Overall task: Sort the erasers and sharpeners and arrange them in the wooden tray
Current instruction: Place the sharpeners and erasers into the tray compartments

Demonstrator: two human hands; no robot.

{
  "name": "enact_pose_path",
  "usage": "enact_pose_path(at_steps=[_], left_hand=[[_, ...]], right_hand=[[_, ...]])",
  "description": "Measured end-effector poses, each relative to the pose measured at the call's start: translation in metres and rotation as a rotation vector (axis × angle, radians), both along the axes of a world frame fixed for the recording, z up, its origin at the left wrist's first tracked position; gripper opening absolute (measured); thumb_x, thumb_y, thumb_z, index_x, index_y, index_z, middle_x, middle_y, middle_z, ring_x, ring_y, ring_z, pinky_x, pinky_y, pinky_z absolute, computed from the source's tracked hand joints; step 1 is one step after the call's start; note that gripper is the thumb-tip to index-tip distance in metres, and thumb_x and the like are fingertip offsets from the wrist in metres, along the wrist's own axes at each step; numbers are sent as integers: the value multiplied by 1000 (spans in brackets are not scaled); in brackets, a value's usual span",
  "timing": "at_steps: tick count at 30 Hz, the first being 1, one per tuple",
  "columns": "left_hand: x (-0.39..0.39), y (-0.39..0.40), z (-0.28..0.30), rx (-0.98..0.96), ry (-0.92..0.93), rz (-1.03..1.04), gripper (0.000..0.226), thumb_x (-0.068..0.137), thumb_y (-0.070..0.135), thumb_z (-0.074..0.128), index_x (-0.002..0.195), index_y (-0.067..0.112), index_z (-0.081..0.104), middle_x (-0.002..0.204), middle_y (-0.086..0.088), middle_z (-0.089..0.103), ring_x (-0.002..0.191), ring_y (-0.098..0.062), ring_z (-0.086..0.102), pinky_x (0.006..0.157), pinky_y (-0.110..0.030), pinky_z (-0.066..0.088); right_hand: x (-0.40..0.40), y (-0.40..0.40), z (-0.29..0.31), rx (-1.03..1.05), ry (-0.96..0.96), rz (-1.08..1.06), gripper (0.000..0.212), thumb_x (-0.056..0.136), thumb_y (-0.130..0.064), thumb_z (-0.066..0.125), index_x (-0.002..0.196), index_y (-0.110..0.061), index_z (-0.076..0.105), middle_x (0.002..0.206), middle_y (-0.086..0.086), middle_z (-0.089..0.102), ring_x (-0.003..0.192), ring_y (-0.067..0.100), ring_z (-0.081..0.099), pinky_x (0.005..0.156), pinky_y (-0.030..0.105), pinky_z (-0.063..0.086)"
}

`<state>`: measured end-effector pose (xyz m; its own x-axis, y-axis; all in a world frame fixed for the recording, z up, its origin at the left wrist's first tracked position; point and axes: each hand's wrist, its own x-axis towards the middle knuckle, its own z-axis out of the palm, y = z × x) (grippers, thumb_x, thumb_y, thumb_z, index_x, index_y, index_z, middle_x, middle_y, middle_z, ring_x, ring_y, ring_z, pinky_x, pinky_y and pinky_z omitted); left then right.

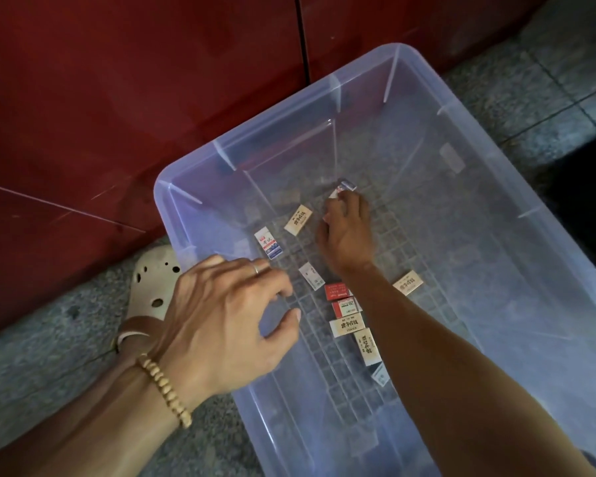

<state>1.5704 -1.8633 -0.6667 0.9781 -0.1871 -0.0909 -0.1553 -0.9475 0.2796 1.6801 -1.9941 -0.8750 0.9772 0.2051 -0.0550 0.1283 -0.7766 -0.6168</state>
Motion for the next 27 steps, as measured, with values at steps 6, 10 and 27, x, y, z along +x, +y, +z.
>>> enact_pose_path(at_steps=[6, 10, 27], left_hand=[[-1, -2, -2, -15, -14, 27, 19, 74, 43, 59, 72, 26, 66, 65, 12, 61, 62, -14, 64, 64, -26, 38], [-1, -2, -1, -19, 0, 33, 18, 74, 42, 59, 72, 25, 66, 64, 11, 61, 61, -14, 63, 64, -27, 40], [-1, -2, -3, -50, -33, 40, 16, 76, 38, 58, 70, 24, 63, 62, 12, 57, 59, -15, 60, 63, -27, 36]], right_hand=[[22, -11, -8, -152, -64, 45, 53, 85, -26, 68, 130, -2, 55, 141, 32, 46, 135, 52, 38, 106, 64, 39], [2, -23, -13, -276, -255, 156, 33, 95, -29, 55, 122, -11, 60, 130, 21, 57, 115, 41, 53, 88, 51, 48], [24, -17, 43, 922, 513, -462, 20, 96, -23, 65, 77, -19, 63, 49, -4, 48, 44, 10, 44, 47, 24, 37]])
